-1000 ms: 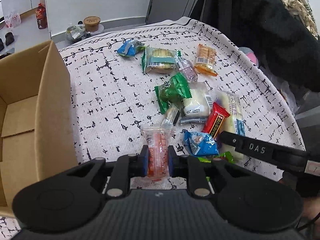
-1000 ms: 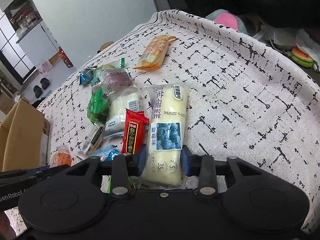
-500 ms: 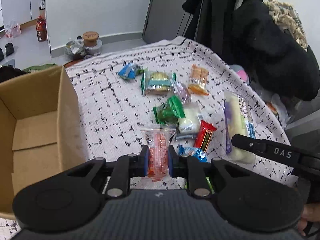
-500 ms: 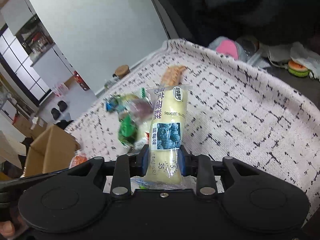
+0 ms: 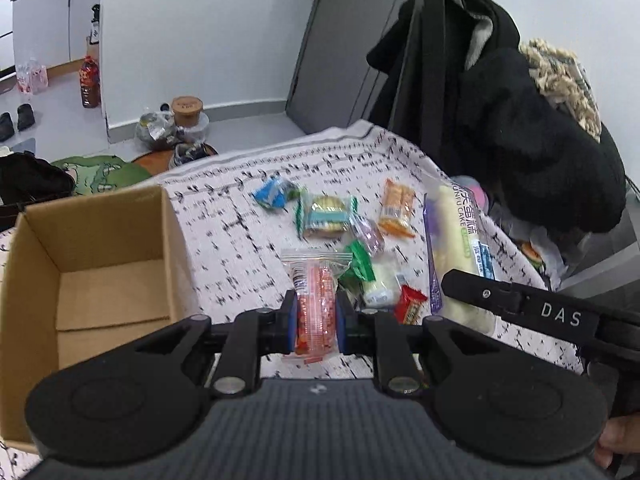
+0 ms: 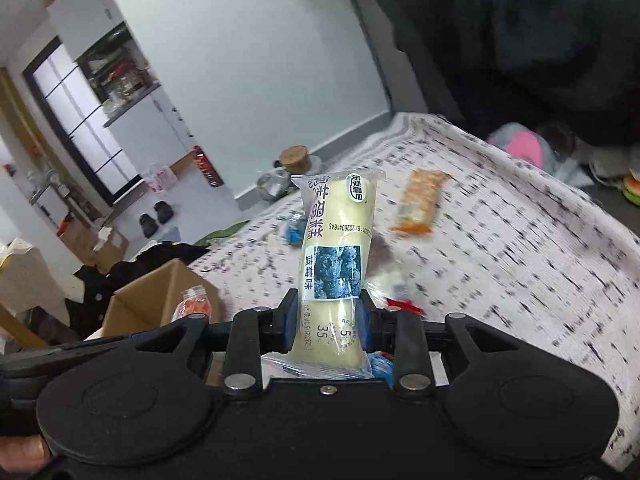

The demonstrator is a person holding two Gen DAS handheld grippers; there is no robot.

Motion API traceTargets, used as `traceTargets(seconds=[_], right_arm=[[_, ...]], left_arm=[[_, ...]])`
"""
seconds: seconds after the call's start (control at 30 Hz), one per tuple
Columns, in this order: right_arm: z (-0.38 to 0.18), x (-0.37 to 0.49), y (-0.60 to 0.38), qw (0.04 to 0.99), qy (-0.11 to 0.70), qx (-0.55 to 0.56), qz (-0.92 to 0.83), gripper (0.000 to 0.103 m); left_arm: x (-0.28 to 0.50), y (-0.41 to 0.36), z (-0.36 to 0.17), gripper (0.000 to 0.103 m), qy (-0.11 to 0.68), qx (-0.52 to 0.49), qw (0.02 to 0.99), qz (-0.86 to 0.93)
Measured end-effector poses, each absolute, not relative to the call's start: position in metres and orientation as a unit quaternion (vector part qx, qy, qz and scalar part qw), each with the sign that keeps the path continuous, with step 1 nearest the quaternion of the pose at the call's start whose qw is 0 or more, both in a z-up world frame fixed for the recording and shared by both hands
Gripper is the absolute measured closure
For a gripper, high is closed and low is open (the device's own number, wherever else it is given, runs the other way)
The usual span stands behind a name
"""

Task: Organize snacks
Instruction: 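Close the right tool on the bread bag while the left tool grips the orange bag, lift both, then carry both bags over the cardboard box and open both tools to drop them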

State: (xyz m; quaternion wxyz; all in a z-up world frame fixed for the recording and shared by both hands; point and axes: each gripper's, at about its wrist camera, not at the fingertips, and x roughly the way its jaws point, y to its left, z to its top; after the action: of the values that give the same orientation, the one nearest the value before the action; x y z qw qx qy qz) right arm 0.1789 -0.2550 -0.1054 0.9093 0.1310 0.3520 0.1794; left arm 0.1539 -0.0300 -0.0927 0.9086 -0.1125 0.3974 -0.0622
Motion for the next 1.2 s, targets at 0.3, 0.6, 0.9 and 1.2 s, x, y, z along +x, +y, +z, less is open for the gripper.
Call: traceTargets(seconds=[0.3, 0.6, 0.9, 1.2], right_arm=[[-0.096, 0.186, -0.218, 0.903, 0.348, 0.117, 0.224, 0.074], [-0.096, 0.19, -0.175, 0.893, 0.354, 0.102, 0.259, 0.074], [-0.097, 0.194, -0.134, 0.88, 0.365, 0.09, 0.29, 0.074], [-0.104, 0.198, -0.101, 0.867, 0.379, 0.085, 0.311, 0.074]], left_arm=[[0.149, 0.014, -0.082, 0.085, 0.38, -0.136, 0.915, -0.03], [0.143, 0.059, -0.077, 0.085, 0.368, -0.151, 0.918, -0.002], [0.144, 0.102, -0.09, 0.085, 0.372, -0.176, 0.911, 0.027], [0.14, 0.121, -0.107, 0.085, 0.378, -0.196, 0.904, 0.038]])
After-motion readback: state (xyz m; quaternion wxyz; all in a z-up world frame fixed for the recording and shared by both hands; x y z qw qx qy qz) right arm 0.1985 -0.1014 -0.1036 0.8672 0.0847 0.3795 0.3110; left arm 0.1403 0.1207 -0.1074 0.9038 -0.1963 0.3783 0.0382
